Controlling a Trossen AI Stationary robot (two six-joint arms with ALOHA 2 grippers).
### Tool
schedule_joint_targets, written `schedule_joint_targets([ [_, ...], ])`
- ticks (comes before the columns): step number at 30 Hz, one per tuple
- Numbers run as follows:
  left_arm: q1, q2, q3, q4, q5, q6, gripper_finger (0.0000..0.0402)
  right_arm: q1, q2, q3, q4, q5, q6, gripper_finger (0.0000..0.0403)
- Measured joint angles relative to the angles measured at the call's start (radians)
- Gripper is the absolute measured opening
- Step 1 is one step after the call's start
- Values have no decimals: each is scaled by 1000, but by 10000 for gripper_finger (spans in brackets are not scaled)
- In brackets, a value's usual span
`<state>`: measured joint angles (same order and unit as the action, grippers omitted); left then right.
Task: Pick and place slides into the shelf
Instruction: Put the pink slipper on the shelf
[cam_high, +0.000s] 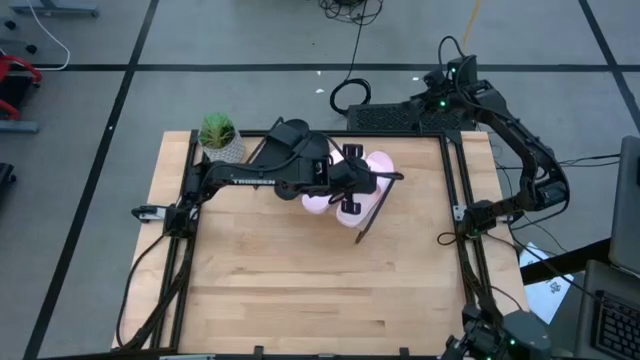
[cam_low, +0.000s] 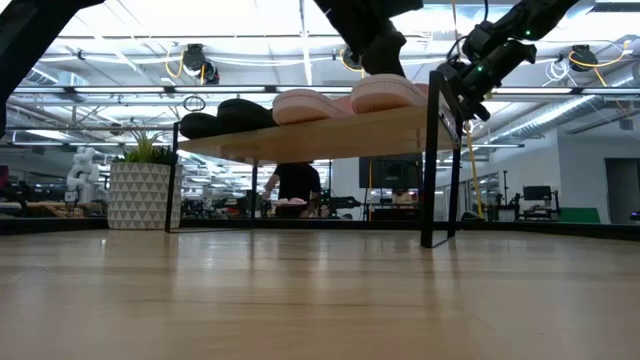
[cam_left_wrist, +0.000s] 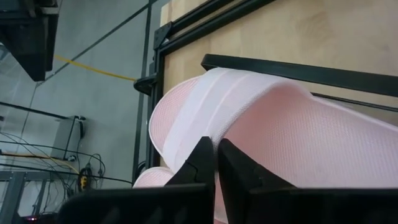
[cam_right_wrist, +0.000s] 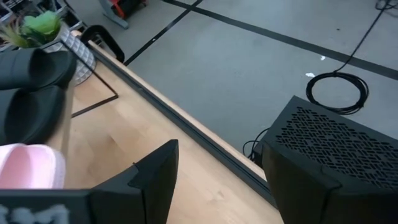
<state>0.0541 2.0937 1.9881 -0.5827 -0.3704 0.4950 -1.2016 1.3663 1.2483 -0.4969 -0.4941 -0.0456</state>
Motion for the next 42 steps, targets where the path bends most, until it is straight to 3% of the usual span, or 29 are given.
schedule_joint_targets([
  [17, -27, -14, 0, -26, -34, 29, 0, -23, 1, 0, -1, 0, 0, 222],
  [42, -70, -53, 0, -127, -38, -79, 0, -23, 2, 0, -1, -3, 8, 222],
])
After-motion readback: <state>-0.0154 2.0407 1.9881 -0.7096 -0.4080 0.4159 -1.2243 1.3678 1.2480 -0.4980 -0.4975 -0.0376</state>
